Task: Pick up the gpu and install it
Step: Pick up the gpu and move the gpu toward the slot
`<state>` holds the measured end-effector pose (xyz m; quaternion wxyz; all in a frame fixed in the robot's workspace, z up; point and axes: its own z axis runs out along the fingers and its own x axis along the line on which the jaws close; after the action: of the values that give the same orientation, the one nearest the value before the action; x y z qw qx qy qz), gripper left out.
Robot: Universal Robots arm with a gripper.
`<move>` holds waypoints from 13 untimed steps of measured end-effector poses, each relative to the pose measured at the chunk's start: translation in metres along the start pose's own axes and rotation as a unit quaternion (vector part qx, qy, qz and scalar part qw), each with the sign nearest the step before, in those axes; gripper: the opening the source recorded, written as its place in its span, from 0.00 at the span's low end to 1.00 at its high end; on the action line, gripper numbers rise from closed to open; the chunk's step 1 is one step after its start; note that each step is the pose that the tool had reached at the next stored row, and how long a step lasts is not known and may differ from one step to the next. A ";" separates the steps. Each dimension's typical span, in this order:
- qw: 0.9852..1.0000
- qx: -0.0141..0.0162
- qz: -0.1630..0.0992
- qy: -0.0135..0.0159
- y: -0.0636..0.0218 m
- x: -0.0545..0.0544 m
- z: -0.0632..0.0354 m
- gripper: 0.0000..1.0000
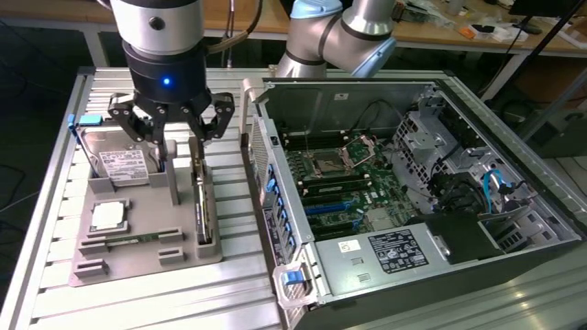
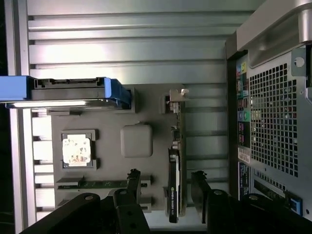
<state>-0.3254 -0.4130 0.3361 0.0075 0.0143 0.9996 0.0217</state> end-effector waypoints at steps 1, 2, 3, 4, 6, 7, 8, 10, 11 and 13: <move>1.000 0.000 0.000 0.000 -0.0017 0.000 0.0025 0.54; 1.000 0.000 0.000 0.000 -0.0030 0.000 0.0044 0.54; 1.000 0.000 0.000 0.000 -0.0039 -0.001 0.0061 0.54; 1.000 0.000 0.000 0.000 -0.0049 -0.002 0.0079 0.54; 1.000 0.000 0.000 0.000 -0.0067 -0.003 0.0114 0.54; 1.000 0.000 0.000 0.000 -0.0079 -0.004 0.0132 0.54; 1.000 0.000 0.000 0.000 -0.0091 -0.004 0.0149 0.54; 1.000 0.000 0.000 0.000 -0.0117 -0.005 0.0186 0.54; 1.000 0.000 0.000 0.000 -0.0130 -0.005 0.0202 0.54; 1.000 0.000 0.000 0.000 -0.0156 -0.005 0.0237 0.54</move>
<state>-0.3204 -0.4278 0.3119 0.0072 0.0143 0.9996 0.0217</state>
